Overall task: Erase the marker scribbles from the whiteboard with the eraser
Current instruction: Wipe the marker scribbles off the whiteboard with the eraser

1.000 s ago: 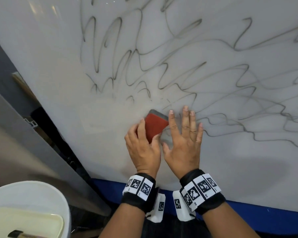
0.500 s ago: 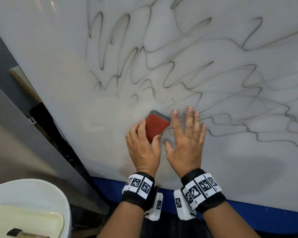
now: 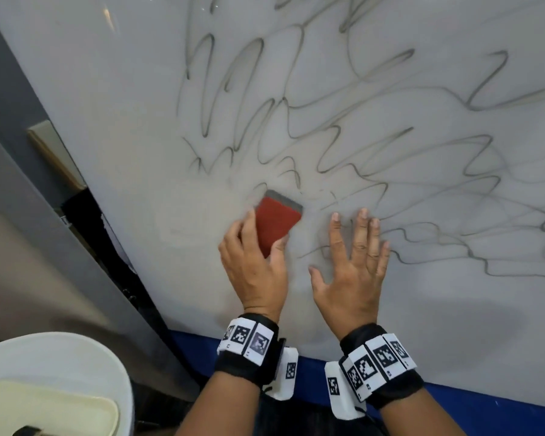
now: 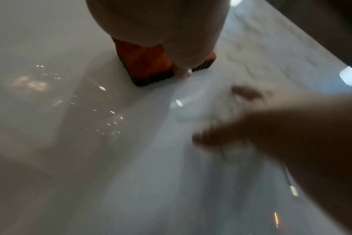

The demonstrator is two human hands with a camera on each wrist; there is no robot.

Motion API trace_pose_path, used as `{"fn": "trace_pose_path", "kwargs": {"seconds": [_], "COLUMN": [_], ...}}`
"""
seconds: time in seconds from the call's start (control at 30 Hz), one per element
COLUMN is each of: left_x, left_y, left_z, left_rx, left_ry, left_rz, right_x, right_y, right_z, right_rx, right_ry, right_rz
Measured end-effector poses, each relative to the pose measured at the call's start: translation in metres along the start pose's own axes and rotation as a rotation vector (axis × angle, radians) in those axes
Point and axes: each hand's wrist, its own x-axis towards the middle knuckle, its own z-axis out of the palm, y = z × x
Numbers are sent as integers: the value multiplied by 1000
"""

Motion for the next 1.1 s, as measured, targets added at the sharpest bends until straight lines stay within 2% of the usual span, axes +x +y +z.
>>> {"fn": "trace_pose_path", "kwargs": {"seconds": [0.07,0.13,0.2,0.3,0.37,0.53,0.6,0.73,0.77,1.0,1.03,1.1], "left_x": [26,39,35,11,13,66,67,48,52,91,90,81], "left_y": [-5,-9,-6,0,-1,-12,-7,-4,-7,-6,-2,4], "left_z": [-7,-10,-8,-5,-7,-20,-20,-16,-18,-21,-20,-18], "left_rx": [-51,-43,-17,32,33,-65,-59,11,13,-228,-222,-140], "left_ry": [120,161,132,0,-13,183,180,82,75,267,269,229], "left_rz": [-115,-137,-76,134,189,-30,-18,169,180,-127,-130,-19], "right_x": [0,0,-1,-1,3,51,75,93,93,92,91,91], "right_y": [1,0,-3,-18,-32,-47,-48,-53,-54,-50,-50,-52], "right_z": [0,2,4,3,-3,-37,-49,-52,-50,-43,-42,-42], "right_rx": [-2,-4,1,58,158,241,213,140,128,75,76,86], "right_ry": [6,10,22,39,80,201,202,179,179,163,166,177], "right_rz": [1,5,24,80,86,44,46,26,24,8,11,17]}}
